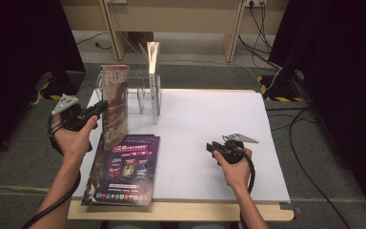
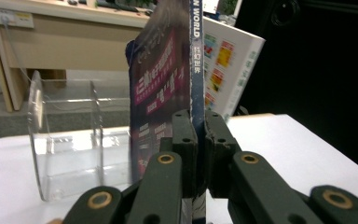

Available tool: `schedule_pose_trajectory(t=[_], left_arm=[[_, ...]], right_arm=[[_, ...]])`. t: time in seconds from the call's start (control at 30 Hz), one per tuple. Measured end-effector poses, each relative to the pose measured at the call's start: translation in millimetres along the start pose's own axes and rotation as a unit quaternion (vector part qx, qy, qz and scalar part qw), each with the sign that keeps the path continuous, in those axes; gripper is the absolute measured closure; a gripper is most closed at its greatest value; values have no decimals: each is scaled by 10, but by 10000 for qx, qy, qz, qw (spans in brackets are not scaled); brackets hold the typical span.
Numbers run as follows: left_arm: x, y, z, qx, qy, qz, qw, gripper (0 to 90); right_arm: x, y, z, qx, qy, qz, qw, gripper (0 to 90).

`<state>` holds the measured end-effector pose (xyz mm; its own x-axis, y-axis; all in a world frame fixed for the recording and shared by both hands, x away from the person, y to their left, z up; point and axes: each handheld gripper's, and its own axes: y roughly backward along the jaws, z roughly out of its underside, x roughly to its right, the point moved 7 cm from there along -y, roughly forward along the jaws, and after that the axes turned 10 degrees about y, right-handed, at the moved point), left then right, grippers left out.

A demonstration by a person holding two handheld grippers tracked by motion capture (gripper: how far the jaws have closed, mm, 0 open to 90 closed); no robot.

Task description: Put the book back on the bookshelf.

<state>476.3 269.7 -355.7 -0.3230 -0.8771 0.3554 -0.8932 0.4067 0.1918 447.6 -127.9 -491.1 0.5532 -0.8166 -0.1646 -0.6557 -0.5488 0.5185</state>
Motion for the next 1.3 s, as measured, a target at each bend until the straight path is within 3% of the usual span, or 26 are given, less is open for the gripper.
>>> schedule_pose_trajectory(t=[0.1,0.23,0.43,0.63,0.87,1.3], left_arm=[[-44,-74,-9,61,75,28,9999,845],[-61,-175,-11,41,28,-52,10000,845],[-106,-259,-76,169,169,-65,9997,845],[-101,-330,-170,267,75,-110,9996,845],[-110,-398,-262,374,105,-138,9992,845],[-167,-520,-292,501,170,-252,9983,845]], right_arm=[[21,-3,24,-6,-29,22,10000,672],[39,-3,30,-14,-52,29,10000,672],[54,-1,39,-13,-78,44,10000,673],[83,-4,69,-32,-78,81,9999,674],[102,18,115,20,-136,158,9998,664],[163,13,183,178,4,306,9994,611]])
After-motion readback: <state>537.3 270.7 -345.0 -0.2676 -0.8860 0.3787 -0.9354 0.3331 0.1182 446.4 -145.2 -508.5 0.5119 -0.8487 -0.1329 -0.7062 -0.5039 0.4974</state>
